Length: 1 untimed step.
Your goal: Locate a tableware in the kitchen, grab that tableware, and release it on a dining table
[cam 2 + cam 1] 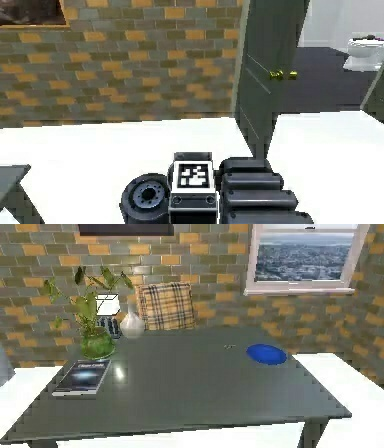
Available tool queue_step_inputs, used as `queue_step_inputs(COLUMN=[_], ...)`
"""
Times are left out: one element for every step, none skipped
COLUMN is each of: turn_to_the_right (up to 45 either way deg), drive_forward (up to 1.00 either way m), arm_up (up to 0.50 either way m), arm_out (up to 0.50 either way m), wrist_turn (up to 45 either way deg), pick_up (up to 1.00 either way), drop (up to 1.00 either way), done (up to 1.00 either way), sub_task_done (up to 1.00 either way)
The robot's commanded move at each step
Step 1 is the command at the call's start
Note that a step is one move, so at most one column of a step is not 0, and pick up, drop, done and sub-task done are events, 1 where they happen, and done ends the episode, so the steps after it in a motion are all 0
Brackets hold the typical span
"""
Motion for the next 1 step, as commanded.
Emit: queue_step_inputs(turn_to_the_right=[45.0], drive_forward=[0.00], arm_up=[0.00], arm_out=[0.00], wrist_turn=[0.0], pick_up=[0.00], drop=[0.00], done=[0.00], sub_task_done=[0.00])
